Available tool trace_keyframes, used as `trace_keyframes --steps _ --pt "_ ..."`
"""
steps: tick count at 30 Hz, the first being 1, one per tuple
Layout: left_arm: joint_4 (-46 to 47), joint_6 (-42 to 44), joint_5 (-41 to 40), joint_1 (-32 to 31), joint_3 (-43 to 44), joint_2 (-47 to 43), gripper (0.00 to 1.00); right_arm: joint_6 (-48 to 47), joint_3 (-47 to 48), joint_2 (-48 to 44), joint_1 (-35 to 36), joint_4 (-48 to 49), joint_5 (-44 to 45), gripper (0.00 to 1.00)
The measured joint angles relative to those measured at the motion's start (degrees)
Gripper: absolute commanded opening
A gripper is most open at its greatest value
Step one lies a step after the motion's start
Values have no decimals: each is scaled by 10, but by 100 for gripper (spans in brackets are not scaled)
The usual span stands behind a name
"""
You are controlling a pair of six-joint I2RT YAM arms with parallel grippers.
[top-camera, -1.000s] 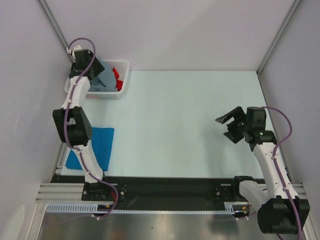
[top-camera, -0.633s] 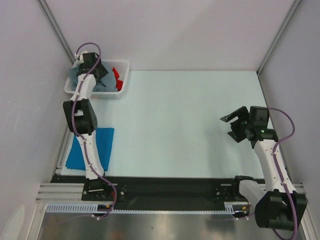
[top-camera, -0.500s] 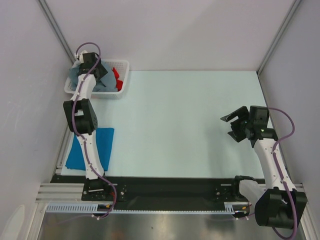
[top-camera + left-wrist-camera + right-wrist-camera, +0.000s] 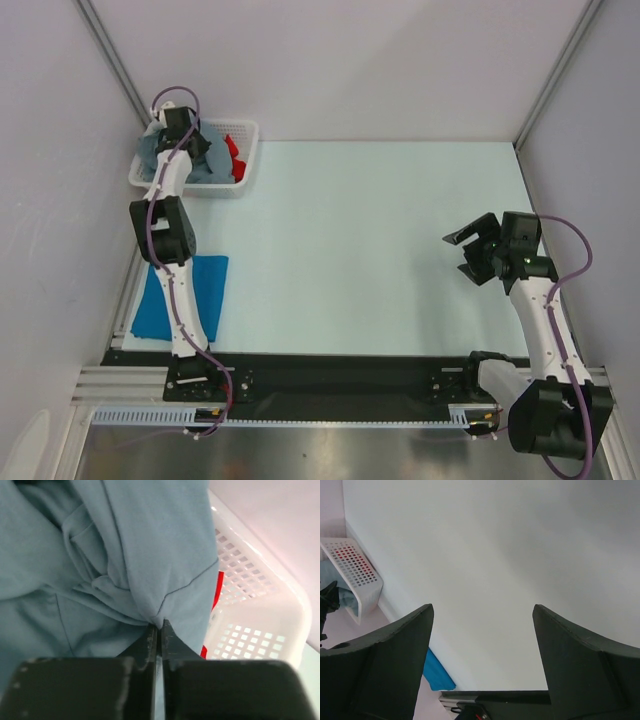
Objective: Fold and stack the t-shirts
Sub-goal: Grab the tshirt from the pile, then move the tshirt to the center of the board
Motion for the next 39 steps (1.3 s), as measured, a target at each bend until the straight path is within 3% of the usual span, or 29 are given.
trace_keyframes --steps 10,16,22,30,33,39 --pt "76 -83 142 -5 -6 -17 0 -16 0 -24 42 -7 -5 85" --pt "131 -117 207 -69 -23 -98 0 -20 1 -51 82 -3 -1 84" --pt "131 -110 233 -165 134 -134 0 -17 1 -88 110 -3 -8 83" --pt "201 -135 237 -154 148 -344 0 7 -24 -134 116 -4 -38 83" --pt "219 -133 257 -163 99 -437 0 8 -24 -135 116 -5 -55 90" --pt "215 -125 299 -223 -130 -632 0 -64 8 -108 120 -8 -139 91"
